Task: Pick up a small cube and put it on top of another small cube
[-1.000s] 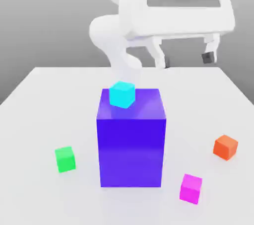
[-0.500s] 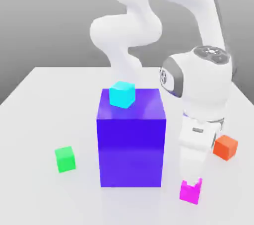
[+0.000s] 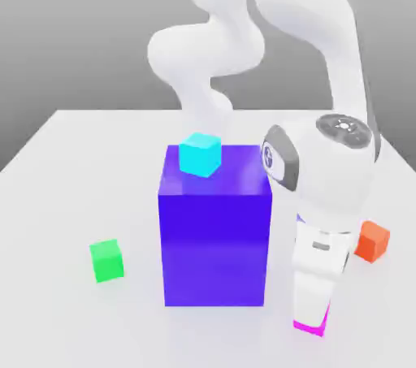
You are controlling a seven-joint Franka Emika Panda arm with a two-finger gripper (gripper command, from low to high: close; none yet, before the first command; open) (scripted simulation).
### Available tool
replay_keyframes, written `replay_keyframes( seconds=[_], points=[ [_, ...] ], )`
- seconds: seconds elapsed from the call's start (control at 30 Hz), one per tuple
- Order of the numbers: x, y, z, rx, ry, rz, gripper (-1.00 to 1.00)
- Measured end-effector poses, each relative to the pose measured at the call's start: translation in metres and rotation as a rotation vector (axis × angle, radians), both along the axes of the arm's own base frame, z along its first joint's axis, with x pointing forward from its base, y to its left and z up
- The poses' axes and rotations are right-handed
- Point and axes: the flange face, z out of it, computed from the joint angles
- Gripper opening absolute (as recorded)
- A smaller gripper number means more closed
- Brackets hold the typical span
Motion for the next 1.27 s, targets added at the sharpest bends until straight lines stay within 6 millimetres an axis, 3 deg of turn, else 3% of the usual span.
replay_keyframes(
  seconds=[0.03, 0.1, 0.23, 0.3, 0.53, 0.7, 0.8, 0.9, 1.27],
  points=[
    [0.007, 0.000, 0.014, 0.017, -0.015, -0.018, -1.00],
    [0.026, -0.022, 0.042, 0.041, -0.053, -0.071, -1.00],
    [0.059, -0.117, 0.099, 0.078, -0.135, -0.236, -1.00],
    [0.060, -0.164, 0.117, 0.081, -0.160, -0.295, -1.00],
    [0.014, -0.283, 0.133, 0.054, -0.160, -0.384, -1.00],
    [-0.046, -0.344, 0.111, 0.033, -0.106, -0.424, -1.00],
    [-0.083, -0.362, 0.091, 0.027, -0.064, -0.424, -1.00],
    [-0.108, -0.353, 0.067, 0.008, -0.011, -0.374, -1.00],
    [-0.110, -0.346, 0.027, 0.036, 0.007, -0.361, -1.00]
  ],
)
